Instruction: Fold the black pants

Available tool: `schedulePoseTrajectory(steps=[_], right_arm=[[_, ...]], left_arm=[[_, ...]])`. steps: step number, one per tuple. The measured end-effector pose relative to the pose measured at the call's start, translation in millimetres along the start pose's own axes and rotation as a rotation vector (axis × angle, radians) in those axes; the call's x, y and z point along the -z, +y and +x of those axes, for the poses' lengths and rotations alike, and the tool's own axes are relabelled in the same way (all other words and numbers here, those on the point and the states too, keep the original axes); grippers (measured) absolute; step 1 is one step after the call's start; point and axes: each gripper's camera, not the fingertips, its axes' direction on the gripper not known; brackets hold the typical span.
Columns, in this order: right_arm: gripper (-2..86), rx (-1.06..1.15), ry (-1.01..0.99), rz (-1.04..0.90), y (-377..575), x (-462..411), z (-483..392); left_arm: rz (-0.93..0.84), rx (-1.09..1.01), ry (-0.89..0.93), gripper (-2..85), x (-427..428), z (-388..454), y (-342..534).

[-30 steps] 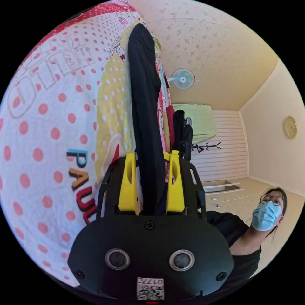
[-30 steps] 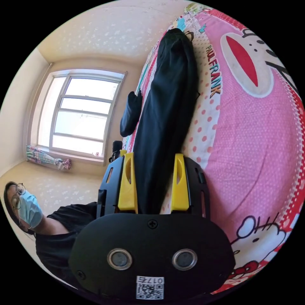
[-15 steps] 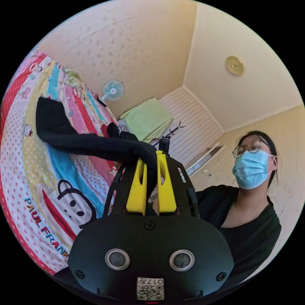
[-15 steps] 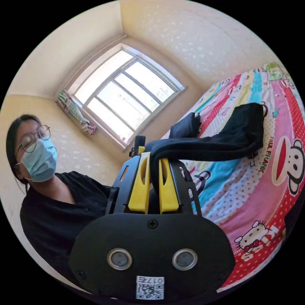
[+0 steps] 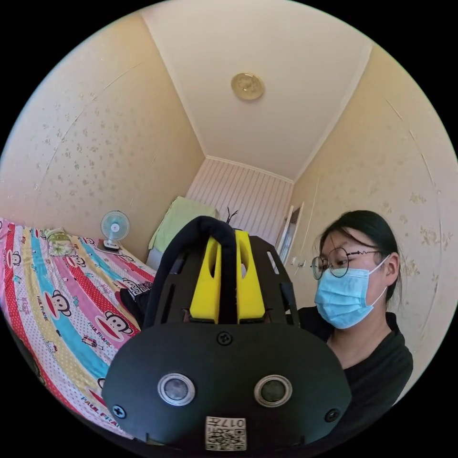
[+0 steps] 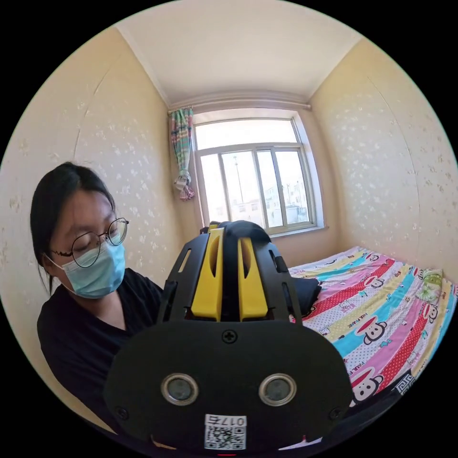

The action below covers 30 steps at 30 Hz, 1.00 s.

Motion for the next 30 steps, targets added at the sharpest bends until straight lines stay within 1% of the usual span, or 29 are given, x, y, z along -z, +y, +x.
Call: schedulePoseTrajectory(steps=[2,4,5,6,7,8,9,10,12,14,15,17,19,20,21,22,24,25,27,30], right_arm=[[2.2,-0.080,0.026,-0.001,-7,-2,39],[1.7,-0.156,0.064,-0.008,-6,-8,87],[1.4,-0.210,0.077,-0.019,-5,-14,126],[1.2,-0.261,0.083,-0.027,-3,-21,168],[1.1,-0.288,0.083,-0.031,-2,-25,191],[0.8,-0.339,0.089,-0.044,3,-34,236],[0.6,-0.393,0.093,-0.045,10,-42,279],[0.6,-0.413,0.094,-0.042,15,-47,298],[0.4,-0.410,0.112,-0.042,40,-67,353],[0.5,-0.422,0.156,-0.082,66,-81,378],[0.5,-0.455,0.208,-0.147,90,-93,388],[0.5,-0.460,0.266,-0.227,138,-109,386],[0.6,-0.460,0.264,-0.271,192,-114,367],[0.6,-0.458,0.246,-0.272,231,-114,345],[0.7,-0.468,0.223,-0.268,271,-112,318],[0.7,-0.477,0.213,-0.267,292,-111,302],[0.9,-0.543,0.203,-0.275,368,-109,244],[1.0,-0.562,0.208,-0.277,386,-109,230],[1.5,-0.630,0.234,-0.266,441,-112,183],[2.7,-0.679,0.262,-0.245,469,-119,150]], left_arm=[[0.007,0.075,-0.050,5.1,-8,-35,-6],[0.010,0.186,-0.093,5.0,-19,-101,-10],[0.006,0.203,-0.112,5.0,-22,-119,-11],[-0.005,0.231,-0.158,5.0,-27,-156,-14],[-0.017,0.256,-0.206,5.0,-32,-194,-15],[-0.022,0.271,-0.223,5.0,-34,-213,-15],[-0.028,0.305,-0.251,5.0,-36,-250,-11],[-0.028,0.339,-0.268,5.0,-36,-284,-2],[-0.032,0.360,-0.297,5.0,-36,-321,17],[-0.102,0.359,-0.385,5.0,-41,-348,45],[-0.174,0.365,-0.439,5.0,-47,-362,73],[-0.229,0.383,-0.456,5.0,-49,-376,127],[-0.248,0.439,-0.374,5.0,-41,-375,213],[-0.243,0.463,-0.344,5.0,-38,-371,236],[-0.230,0.528,-0.302,5.0,-31,-360,281],[-0.231,0.578,-0.285,5.0,-27,-343,324],[-0.270,0.618,-0.318,5.1,-25,-314,381],[-0.298,0.635,-0.350,5.1,-24,-298,410],[-0.319,0.649,-0.396,5.2,-22,-280,443],[-0.360,0.619,-0.452,5.2,-23,-267,468]])
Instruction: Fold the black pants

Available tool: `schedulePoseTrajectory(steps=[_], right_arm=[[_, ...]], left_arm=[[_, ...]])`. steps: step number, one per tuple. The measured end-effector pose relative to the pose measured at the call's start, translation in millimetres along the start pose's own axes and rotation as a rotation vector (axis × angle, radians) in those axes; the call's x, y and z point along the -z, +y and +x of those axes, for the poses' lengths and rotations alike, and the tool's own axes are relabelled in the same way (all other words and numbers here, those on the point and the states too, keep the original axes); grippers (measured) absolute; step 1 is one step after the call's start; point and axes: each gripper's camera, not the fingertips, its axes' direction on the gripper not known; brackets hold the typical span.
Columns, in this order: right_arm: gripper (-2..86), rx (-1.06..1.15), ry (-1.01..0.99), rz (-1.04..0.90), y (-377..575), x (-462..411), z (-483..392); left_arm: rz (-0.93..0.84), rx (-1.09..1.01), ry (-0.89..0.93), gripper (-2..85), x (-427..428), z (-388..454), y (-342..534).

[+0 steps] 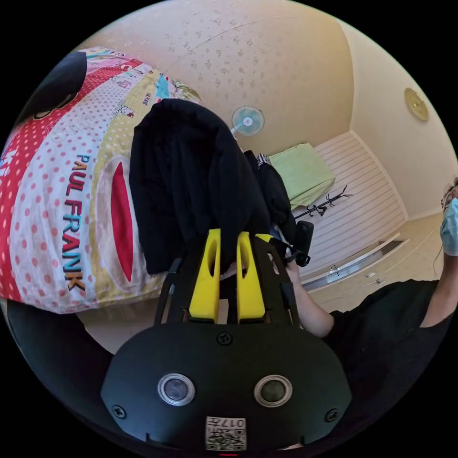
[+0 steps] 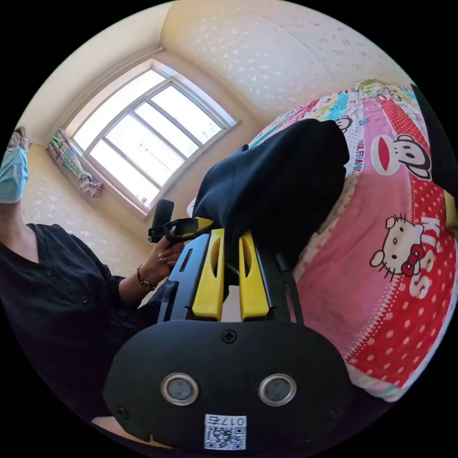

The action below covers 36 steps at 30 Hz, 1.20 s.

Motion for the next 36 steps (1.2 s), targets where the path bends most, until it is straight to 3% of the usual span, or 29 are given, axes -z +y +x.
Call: schedulePoseTrajectory(steps=[6,11,17,19,20,21,23,25,28,31,36], right_arm=[[6.8,-0.070,0.093,-0.151,-20,17,-50],[8.5,0.063,0.333,0.034,-85,60,-148],[7.4,0.218,0.624,0.158,-111,23,-220],[4.8,0.248,0.701,0.038,-99,-36,-196],[3.8,0.230,0.737,-0.153,-88,-90,-164],[3.6,0.259,0.738,-0.175,-66,-119,-146],[3.4,0.339,0.756,0.009,-36,-109,-153],[3.1,0.308,0.709,0.017,-29,-98,-156],[2.7,0.269,0.623,0.040,-19,-74,-162],[3.1,0.185,0.605,0.072,-11,-43,-169],[16.0,-0.068,0.448,0.190,31,12,-146]], left_arm=[[-0.045,0.054,0.024,5.2,2,-10,14],[-0.062,0.132,0.128,5.2,14,-17,29],[-0.057,0.165,0.097,6.6,35,-24,55],[-0.013,0.201,0.061,8.5,58,-28,69],[-0.003,0.199,0.036,8.7,64,-27,72],[0.005,0.176,-0.027,9.2,77,-22,76],[-0.020,0.134,-0.130,9.9,89,-13,76],[-0.020,0.086,-0.207,11.6,107,2,70],[0.107,0.006,-0.181,13.9,130,24,57],[0.105,-0.051,-0.209,14.3,123,31,28],[0.037,0.066,-0.402,17.3,98,-37,3]])
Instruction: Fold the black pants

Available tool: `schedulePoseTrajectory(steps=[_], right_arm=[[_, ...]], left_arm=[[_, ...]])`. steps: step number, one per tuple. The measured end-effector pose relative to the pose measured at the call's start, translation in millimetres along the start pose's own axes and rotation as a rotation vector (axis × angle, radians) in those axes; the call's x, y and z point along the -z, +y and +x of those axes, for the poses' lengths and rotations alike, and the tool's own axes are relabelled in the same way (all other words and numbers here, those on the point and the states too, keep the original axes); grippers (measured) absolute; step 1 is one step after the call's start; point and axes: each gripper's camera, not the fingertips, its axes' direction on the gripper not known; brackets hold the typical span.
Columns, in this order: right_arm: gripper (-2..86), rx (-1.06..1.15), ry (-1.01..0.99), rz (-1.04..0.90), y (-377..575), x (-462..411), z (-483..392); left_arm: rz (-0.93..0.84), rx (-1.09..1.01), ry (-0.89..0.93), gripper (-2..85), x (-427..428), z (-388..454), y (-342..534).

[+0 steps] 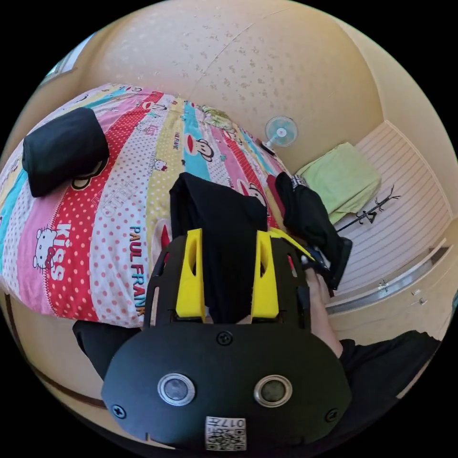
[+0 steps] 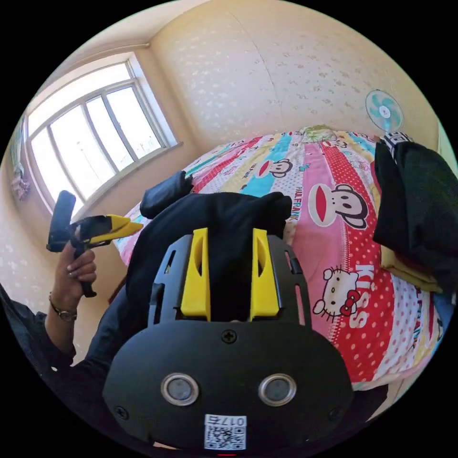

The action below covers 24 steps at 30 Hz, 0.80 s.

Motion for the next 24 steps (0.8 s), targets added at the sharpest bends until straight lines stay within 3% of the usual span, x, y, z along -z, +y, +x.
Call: schedulePoseTrajectory(steps=[3,6,19,24], right_arm=[[21.8,-0.133,-0.104,-0.149,34,-27,38],[23.8,-0.148,-0.179,-0.059,68,-28,49],[22.0,-0.276,-0.439,-0.136,96,-46,59],[17.8,-0.325,-0.741,-0.195,123,-19,56]], left_arm=[[-0.103,0.109,0.051,25.1,-35,-57,15],[-0.040,0.170,0.215,28.0,-38,-104,47],[0.012,0.289,0.456,12.8,-34,-139,155],[-0.091,0.228,0.398,12.1,4,-111,189]])
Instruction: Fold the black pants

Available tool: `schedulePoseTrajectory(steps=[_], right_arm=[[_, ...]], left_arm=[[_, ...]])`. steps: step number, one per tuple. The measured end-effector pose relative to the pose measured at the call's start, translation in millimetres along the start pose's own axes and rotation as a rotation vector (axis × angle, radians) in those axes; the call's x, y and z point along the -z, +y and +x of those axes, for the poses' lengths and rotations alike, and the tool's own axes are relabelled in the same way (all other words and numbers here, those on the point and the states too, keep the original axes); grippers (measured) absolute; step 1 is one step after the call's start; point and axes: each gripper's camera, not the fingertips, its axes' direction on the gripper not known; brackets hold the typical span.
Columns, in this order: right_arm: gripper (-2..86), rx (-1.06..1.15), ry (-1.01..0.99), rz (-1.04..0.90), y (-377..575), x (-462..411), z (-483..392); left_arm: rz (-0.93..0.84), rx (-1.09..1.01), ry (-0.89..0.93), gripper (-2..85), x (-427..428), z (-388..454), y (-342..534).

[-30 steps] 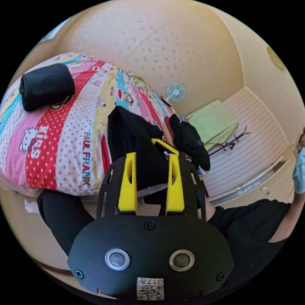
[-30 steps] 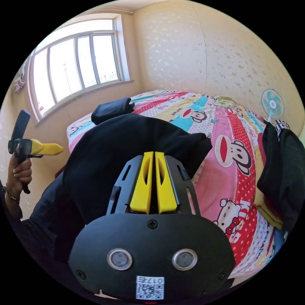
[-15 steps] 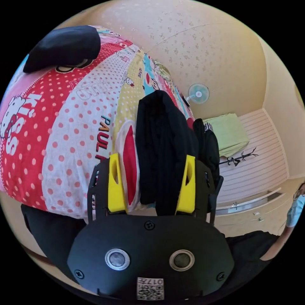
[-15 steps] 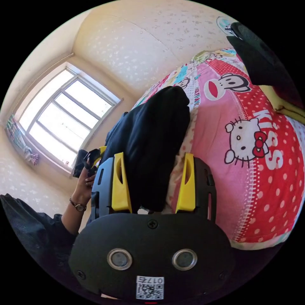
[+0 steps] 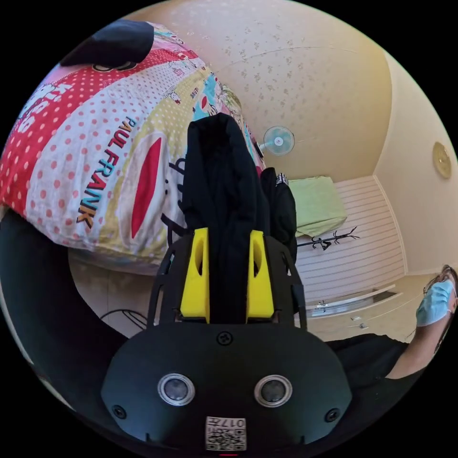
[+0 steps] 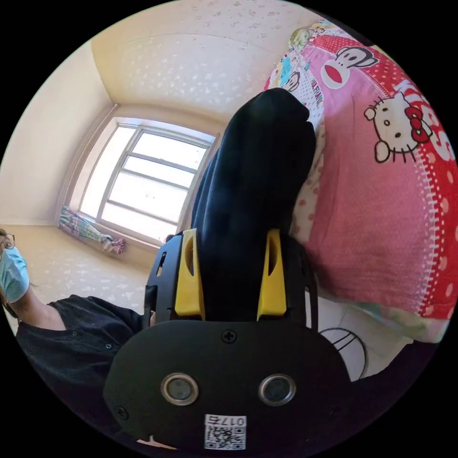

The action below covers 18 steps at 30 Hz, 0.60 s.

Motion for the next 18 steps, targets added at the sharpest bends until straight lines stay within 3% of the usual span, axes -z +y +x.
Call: schedulePoseTrajectory(steps=[5,10,13,18], right_arm=[[15.5,0.068,-0.156,0.075,29,38,-36],[14.6,0.223,-0.179,0.250,7,114,-94],[14.5,0.387,-0.069,0.393,-20,194,-158],[14.8,0.495,0.388,0.592,-86,341,-273]], left_arm=[[-0.059,-0.079,0.002,10.8,5,48,34],[-0.065,-0.362,0.076,10.1,-44,151,12],[-0.121,-0.547,0.219,10.1,-107,221,-22],[-0.229,-0.769,0.276,10.6,-261,325,-88]])
